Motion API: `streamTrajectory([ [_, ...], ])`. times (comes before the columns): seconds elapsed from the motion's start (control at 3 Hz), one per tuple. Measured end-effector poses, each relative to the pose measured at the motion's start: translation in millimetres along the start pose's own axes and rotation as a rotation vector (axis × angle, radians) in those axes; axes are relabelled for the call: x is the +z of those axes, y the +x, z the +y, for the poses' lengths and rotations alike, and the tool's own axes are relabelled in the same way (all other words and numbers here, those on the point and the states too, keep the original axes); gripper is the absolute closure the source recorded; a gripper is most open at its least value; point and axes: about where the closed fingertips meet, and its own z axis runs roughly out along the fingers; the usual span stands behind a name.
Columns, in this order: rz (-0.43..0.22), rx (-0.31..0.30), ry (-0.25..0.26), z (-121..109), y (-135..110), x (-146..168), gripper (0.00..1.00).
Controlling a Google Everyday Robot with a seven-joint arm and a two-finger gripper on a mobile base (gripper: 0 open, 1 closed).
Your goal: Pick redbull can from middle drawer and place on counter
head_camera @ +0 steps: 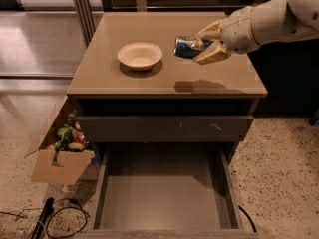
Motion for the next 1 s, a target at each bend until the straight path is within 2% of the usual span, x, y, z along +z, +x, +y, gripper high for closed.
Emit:
streamTrajectory([
  [0.33, -0.029, 0.042, -0.003, -21.6, 14.7, 17.8, 1.0],
  [0.67, -0.045, 0.08, -0.024, -22.3, 31.4, 35.4, 1.0],
  [1.0, -0.05, 0.115, -0.053, -13.7, 49.0, 53.5, 1.0],
])
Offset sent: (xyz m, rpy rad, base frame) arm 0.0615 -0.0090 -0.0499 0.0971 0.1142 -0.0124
